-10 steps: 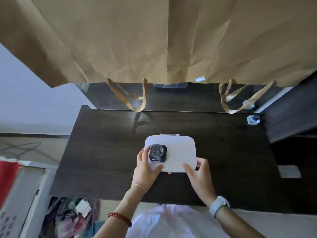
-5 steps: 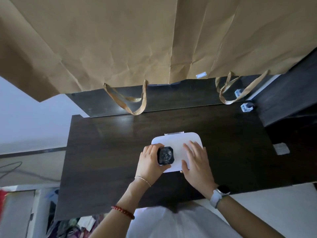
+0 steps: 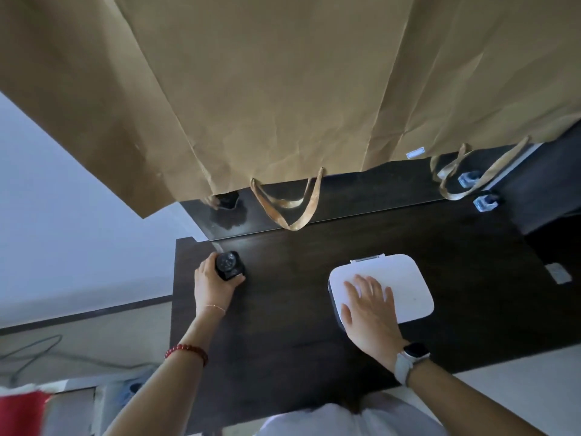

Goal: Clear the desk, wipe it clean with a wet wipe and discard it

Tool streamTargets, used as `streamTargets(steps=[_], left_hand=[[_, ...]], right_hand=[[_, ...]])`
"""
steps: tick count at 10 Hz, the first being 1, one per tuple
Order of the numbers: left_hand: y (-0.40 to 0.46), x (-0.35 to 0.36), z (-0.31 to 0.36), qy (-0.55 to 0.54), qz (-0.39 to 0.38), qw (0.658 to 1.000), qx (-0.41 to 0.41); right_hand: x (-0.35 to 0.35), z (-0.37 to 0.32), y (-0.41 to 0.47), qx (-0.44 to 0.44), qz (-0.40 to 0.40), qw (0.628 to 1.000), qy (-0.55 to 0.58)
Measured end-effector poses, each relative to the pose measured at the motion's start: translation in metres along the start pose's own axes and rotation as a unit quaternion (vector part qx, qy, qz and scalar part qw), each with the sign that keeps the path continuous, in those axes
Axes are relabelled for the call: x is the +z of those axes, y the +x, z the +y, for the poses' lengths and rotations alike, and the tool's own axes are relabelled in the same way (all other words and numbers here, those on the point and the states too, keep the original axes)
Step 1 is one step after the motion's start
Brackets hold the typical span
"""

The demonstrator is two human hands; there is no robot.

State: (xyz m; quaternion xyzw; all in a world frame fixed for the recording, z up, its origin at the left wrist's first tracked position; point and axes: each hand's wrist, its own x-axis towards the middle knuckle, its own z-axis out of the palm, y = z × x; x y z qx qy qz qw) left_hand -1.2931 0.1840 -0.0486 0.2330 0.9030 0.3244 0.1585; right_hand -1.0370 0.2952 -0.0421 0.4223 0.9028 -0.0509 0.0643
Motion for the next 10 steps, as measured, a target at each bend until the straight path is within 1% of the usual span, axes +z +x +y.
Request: streamTargets(steps=[1,2,3,4,5,6,7,8,9,10], left_hand=[[0.021,-0.002,-0.001,-0.006,-0.003,1.000,-0.008],[0.034,-0.002,0.000,-0.001,-0.014,1.000,0.003],[0.040,-0.004,0.002,-0.008,-0.031,0.999,-0.010],[0.047,-0.006,0.004,-0.003,-0.034,0.999,-0.015],[0.046,-0.005,0.006,0.009,-0.020,1.000,-0.020],[0.041,-0.004,0.005,0.009,-0.004,1.000,-0.027],[0.037,-0.001,0.004,0.018,0.013,1.000,-0.022],[0.010,0.013,0.013,0.037,0.078,0.996,-0.009],[-0.033,0.034,0.032,0.037,0.095,0.992,0.081],[-0.074,0.073,0.056,0.055,0.034,0.972,0.228]], right_hand=[[0.001,0.000,-0.003,-0.004,0.008,1.000,0.003],[0.003,-0.001,-0.005,-0.008,0.027,1.000,0.008],[0.003,0.000,-0.004,-0.001,0.040,0.999,0.015],[0.003,0.001,-0.004,-0.014,0.050,0.999,0.017],[0.001,0.003,-0.005,-0.010,0.038,0.999,0.029],[0.007,0.005,-0.004,-0.025,0.056,0.998,0.032],[0.005,0.006,-0.005,-0.032,0.055,0.997,0.035],[0.005,0.007,-0.005,-0.021,0.033,0.998,0.039],[-0.005,0.006,-0.001,-0.002,0.030,0.991,0.130],[-0.038,0.012,0.016,0.087,0.024,0.934,0.347]])
